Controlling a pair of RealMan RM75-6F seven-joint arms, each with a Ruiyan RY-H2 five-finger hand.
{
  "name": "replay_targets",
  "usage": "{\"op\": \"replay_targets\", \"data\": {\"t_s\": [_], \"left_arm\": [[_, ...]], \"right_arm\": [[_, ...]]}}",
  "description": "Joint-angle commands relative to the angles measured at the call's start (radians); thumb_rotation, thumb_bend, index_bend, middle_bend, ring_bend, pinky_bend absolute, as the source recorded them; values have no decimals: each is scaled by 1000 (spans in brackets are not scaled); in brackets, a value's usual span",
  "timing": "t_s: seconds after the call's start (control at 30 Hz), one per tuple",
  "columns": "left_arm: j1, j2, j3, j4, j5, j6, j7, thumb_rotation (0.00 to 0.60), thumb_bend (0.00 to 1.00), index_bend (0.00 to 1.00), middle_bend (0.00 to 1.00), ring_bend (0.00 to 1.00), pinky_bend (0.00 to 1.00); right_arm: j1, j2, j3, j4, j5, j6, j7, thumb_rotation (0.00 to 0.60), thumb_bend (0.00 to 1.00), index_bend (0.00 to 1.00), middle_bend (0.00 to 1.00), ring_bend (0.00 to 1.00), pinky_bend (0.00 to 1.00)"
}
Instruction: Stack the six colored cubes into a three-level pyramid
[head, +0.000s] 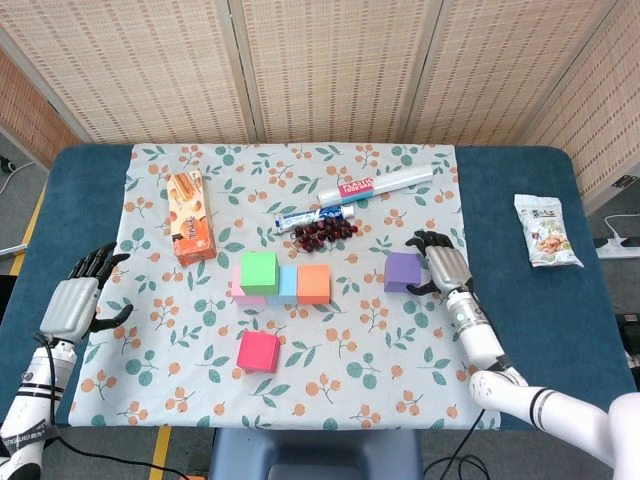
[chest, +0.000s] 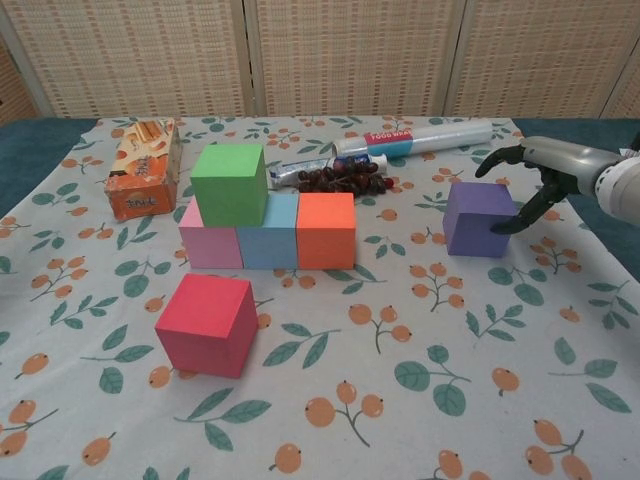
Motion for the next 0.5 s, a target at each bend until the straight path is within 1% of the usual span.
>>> {"op": "replay_targets", "data": {"t_s": [0.03, 0.37, 0.5], "left_arm": [[7, -2, -3, 6, 11, -10, -8, 600, 314, 165, 20, 0, 107], [38, 5, -13, 7, 49, -12, -26, 600, 314, 164, 16, 0, 107], [46, 5, -22, 9, 52, -15, -31, 600, 315, 165, 16, 0, 112]], "right_arm": [[17, -13, 7, 12, 29, -11, -25, 600, 101, 256, 86, 0, 23], [38, -22, 3, 20, 76, -21, -65, 600, 102, 297, 86, 0, 23], [42, -24, 1, 26, 72, -25, -61, 600, 148, 396, 86, 0, 23]]}}
